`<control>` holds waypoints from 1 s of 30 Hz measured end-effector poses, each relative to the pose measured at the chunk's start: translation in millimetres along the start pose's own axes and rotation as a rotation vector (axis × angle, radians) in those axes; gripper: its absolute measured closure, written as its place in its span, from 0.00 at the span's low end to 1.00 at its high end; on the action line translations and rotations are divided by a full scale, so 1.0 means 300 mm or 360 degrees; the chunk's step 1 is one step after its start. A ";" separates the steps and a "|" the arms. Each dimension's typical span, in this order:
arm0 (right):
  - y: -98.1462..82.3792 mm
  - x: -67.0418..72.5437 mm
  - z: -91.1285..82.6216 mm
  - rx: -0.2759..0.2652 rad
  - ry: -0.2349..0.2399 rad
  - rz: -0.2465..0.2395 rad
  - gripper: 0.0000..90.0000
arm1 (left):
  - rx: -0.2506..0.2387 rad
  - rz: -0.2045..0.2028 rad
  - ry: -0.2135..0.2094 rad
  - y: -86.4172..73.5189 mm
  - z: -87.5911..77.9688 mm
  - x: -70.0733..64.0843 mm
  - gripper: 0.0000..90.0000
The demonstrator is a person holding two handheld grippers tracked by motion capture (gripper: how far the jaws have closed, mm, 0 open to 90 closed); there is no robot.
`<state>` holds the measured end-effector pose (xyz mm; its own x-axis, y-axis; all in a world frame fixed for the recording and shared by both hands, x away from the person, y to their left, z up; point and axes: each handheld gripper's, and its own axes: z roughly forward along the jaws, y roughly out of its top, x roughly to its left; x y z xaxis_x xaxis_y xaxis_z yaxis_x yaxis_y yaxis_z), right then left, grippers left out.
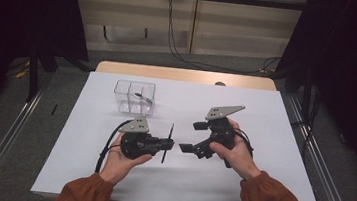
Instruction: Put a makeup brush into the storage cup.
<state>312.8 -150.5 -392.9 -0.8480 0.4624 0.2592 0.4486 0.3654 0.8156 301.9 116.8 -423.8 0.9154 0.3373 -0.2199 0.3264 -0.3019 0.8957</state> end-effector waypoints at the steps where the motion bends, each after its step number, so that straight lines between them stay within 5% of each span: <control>1: -0.004 -0.001 -0.003 -0.0006 0.0011 -0.0004 0.01 | -0.0001 0.0001 0.0004 0.000 -0.003 0.001 0.95; 12: -0.039 -0.003 -0.015 0.0001 -0.0146 -0.0002 0.02 | -0.0037 -0.0010 0.0038 0.001 -0.037 0.015 0.95; 30: -0.105 -0.013 -0.082 -0.0130 -0.0372 -0.0006 0.02 | -0.0074 -0.0019 0.0077 0.012 -0.079 0.031 0.95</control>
<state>295.2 -183.7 -406.8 -0.7568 0.6391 0.1371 0.4132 0.3053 0.8579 306.0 140.1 -413.4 0.8986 0.3837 -0.2129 0.3250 -0.2561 0.9104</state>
